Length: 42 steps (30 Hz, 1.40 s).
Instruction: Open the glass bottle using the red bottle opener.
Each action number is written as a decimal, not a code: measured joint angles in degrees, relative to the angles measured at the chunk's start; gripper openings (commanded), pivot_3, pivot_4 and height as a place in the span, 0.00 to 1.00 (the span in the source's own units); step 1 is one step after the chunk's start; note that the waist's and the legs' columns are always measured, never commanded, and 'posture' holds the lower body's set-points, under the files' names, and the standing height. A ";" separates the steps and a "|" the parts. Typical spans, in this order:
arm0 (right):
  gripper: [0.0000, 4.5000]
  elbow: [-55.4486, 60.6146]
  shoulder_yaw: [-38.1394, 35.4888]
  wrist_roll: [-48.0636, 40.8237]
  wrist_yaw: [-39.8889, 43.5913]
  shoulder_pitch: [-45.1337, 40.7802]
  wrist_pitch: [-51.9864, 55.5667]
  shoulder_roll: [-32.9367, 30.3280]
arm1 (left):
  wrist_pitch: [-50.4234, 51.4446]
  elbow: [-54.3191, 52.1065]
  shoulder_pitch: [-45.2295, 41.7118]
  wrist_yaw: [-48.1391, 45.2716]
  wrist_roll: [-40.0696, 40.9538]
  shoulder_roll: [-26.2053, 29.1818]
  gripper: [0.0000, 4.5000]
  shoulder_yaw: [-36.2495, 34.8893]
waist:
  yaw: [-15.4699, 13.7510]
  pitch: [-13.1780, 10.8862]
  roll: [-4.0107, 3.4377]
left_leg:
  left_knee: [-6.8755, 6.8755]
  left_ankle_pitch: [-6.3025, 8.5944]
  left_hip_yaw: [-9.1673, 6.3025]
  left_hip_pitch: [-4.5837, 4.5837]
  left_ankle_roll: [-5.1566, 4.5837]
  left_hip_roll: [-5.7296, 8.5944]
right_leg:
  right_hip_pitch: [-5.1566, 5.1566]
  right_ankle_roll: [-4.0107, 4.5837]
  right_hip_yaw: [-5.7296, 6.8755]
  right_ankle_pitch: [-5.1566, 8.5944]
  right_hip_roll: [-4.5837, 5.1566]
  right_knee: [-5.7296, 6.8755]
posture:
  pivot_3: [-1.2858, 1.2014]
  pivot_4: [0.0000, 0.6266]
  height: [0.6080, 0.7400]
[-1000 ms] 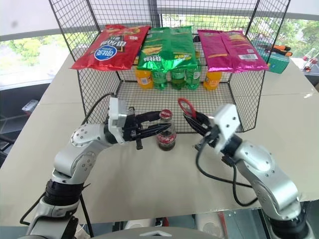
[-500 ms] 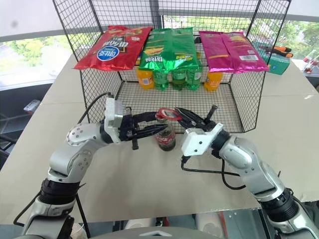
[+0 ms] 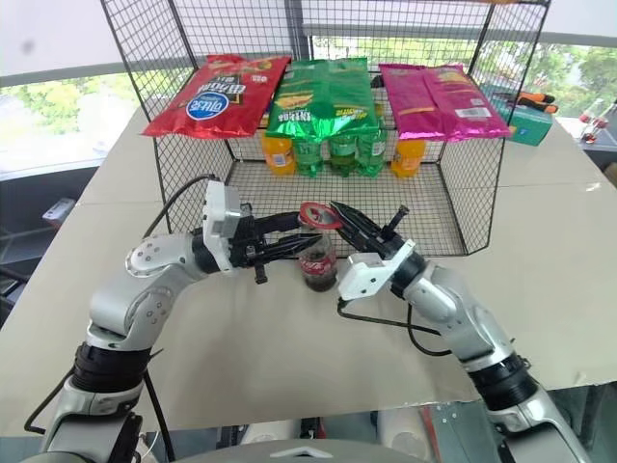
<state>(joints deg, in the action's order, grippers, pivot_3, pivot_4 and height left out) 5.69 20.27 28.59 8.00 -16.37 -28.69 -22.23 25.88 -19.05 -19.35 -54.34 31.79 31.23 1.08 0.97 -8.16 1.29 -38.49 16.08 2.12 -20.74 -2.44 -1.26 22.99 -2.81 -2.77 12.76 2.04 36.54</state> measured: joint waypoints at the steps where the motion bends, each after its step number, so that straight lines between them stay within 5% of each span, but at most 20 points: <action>1: 0.00 -1.46 0.02 0.64 -0.94 -0.43 -1.18 0.50 | 0.63 -0.27 0.02 0.26 0.00 0.16 0.26 -0.14 | 0.05 0.01 -0.02 | 0.01 0.00 0.04 0.10 0.00 0.00 | -0.07 -0.07 -0.05 0.04 0.00 0.01 | 0.52 0.24 1.00; 18: 0.00 -15.42 0.04 2.61 -9.87 -2.14 -12.12 7.41 | 2.16 -2.07 1.59 2.29 -0.78 -0.21 0.26 -0.98 | 1.26 0.25 0.16 | 0.09 0.00 0.34 0.51 0.00 -0.05 | -0.32 0.01 -0.35 -0.01 0.08 0.05 | 0.52 0.24 1.00; 42: 0.00 -14.00 0.03 8.79 -11.63 -4.83 -11.67 4.48 | -1.82 -0.48 2.03 0.98 -1.32 0.66 0.26 -0.53 | 1.39 0.28 0.07 | 0.21 0.01 0.39 0.62 0.02 -0.08 | -0.26 -0.20 -0.40 0.12 0.45 0.02 | 0.52 0.24 1.00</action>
<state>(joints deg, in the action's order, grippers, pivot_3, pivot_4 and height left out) -8.31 20.30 37.38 -3.64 -21.20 -40.36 -17.75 24.06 -19.53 -17.32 -53.36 30.47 31.89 0.55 2.35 -7.88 1.36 -38.28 16.09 2.51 -20.12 -2.42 -1.34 22.73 -3.01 -3.17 12.88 2.49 36.56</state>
